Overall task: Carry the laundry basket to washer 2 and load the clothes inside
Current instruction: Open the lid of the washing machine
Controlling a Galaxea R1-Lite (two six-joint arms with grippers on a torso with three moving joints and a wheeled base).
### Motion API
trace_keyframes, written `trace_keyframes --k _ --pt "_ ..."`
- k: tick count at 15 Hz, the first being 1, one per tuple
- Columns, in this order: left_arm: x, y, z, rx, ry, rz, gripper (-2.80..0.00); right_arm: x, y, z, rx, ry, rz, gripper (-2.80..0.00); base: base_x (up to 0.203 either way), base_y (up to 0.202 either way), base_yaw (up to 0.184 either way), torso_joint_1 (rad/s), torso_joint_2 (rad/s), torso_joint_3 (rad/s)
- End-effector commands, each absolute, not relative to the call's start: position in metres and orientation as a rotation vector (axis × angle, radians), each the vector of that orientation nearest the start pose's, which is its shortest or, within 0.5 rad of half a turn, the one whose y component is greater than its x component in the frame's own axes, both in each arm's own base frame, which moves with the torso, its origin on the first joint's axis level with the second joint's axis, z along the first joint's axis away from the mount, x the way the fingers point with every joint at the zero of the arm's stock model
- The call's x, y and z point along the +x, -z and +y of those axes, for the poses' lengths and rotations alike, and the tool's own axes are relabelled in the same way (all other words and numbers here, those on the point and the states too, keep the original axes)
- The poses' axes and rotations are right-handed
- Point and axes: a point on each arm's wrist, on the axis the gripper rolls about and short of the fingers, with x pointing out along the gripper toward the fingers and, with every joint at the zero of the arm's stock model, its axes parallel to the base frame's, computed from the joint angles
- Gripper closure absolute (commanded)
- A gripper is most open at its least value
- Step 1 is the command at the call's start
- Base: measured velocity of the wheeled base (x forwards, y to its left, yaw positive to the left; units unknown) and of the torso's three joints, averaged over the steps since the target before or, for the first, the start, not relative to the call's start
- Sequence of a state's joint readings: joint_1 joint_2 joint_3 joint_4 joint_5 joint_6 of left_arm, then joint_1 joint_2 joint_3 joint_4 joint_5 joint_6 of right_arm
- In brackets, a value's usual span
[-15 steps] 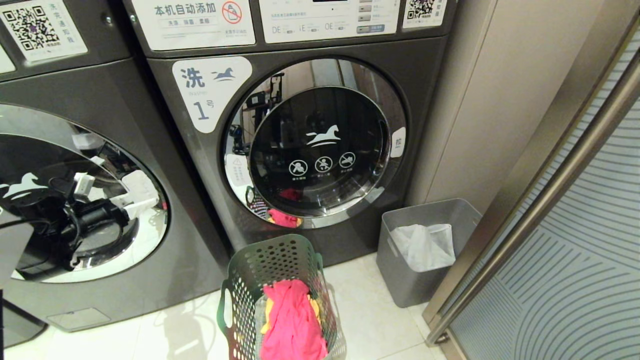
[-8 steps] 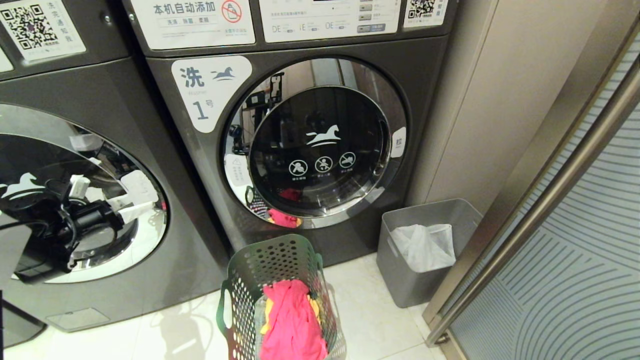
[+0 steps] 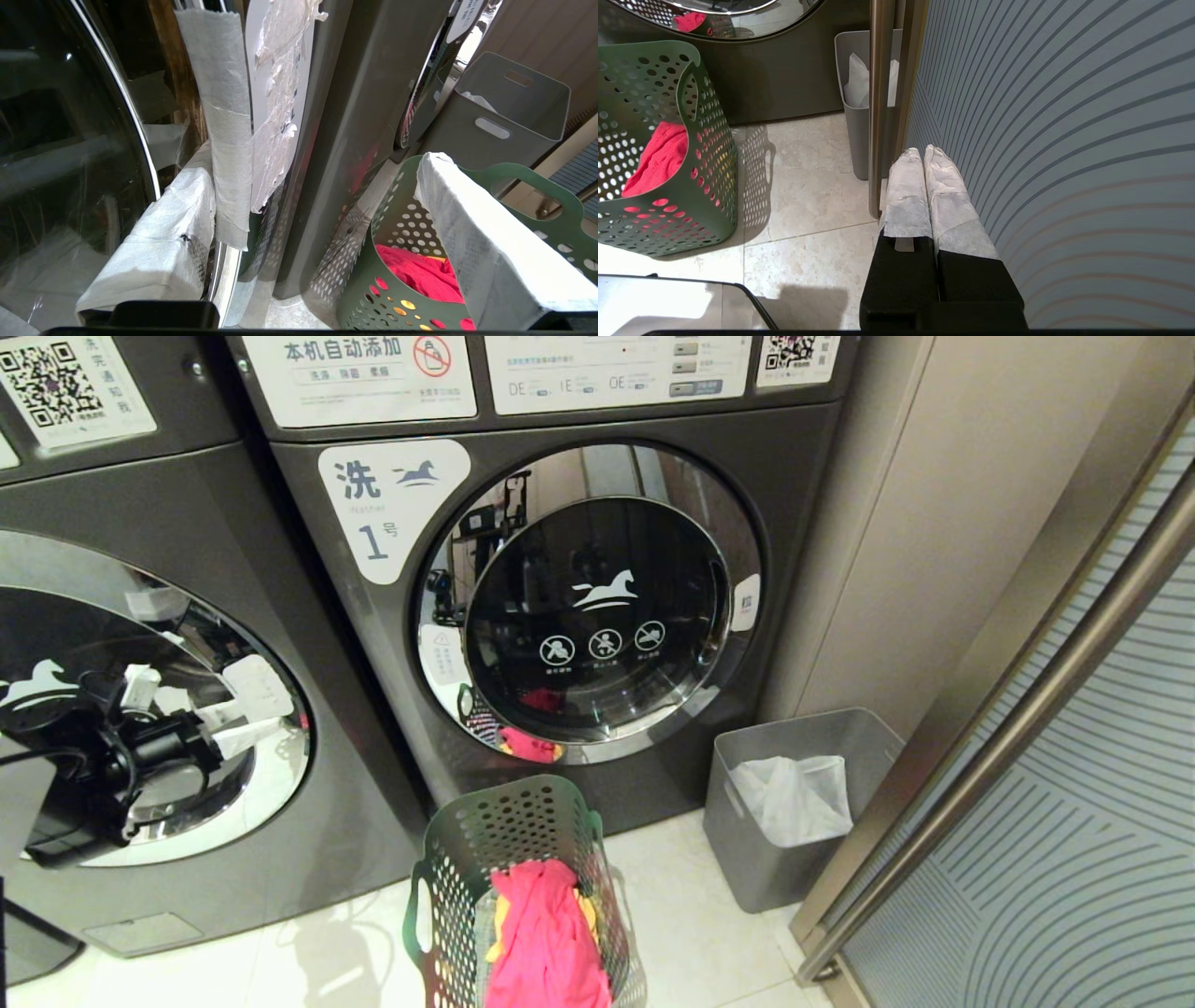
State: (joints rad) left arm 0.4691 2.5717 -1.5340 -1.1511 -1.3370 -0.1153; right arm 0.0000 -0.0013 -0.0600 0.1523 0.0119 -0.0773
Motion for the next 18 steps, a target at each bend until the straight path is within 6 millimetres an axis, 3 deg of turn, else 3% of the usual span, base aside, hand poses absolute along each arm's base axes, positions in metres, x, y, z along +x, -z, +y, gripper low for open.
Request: trace_keyframes --k 1,11,18 --pt "0.450 -0.059 0.194 -0.014 0.927 -0.018 -2.80 -0.028 -0.076 0.000 -0.078 -0.016 0.092 0.00 0.000 0.000 0.000 0.000 0.00 0.000" --pt "0.443 -0.050 0.177 -0.024 1.042 0.000 -2.80 -0.028 -0.076 0.000 -0.078 -0.016 0.092 0.00 0.000 0.000 0.000 0.000 0.00 0.000" --pt "0.433 -0.059 0.171 -0.061 1.046 -0.006 -2.80 -0.028 -0.076 0.000 -0.078 -0.016 0.092 0.00 0.000 0.000 0.000 0.000 0.00 0.000"
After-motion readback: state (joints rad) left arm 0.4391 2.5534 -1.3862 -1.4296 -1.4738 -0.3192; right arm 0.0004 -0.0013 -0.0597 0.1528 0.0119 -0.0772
